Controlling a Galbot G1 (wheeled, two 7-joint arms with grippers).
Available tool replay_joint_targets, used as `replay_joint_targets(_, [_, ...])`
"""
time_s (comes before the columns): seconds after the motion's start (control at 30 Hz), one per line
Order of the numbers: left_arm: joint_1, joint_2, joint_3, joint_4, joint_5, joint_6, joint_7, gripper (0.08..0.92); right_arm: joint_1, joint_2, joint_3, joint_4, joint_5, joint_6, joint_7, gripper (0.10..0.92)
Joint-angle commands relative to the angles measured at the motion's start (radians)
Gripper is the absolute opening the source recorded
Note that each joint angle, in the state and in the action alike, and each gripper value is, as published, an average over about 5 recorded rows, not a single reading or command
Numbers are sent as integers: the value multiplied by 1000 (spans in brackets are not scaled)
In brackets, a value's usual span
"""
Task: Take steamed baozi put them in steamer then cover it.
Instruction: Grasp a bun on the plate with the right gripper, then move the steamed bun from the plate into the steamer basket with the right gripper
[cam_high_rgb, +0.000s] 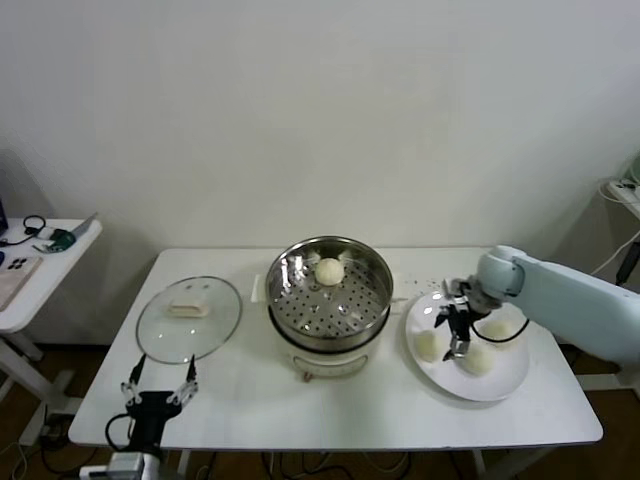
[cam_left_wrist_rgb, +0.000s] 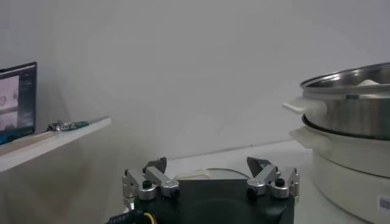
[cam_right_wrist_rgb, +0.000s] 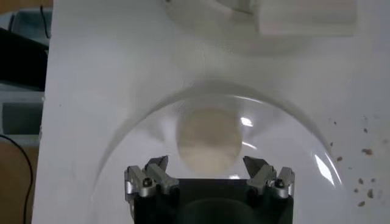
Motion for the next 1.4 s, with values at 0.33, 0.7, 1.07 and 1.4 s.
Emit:
replay_joint_targets(0.33, [-3, 3, -2, 3, -1, 2, 0, 823, -45, 61, 38, -77, -30, 9, -8, 801])
replay_joint_targets(0.7, [-4, 2, -1, -3, -1, 6, -1, 823, -39, 40, 57, -65, 4, 9, -4, 714])
replay_joint_targets(1.07, [0, 7, 11, -22, 0, 25, 2, 823, 275, -82, -73, 1, 241, -16, 5, 714])
replay_joint_targets(1.4, [-10, 21, 42, -27, 6, 28, 1, 823, 729, 38, -366, -17, 508, -16, -12, 715])
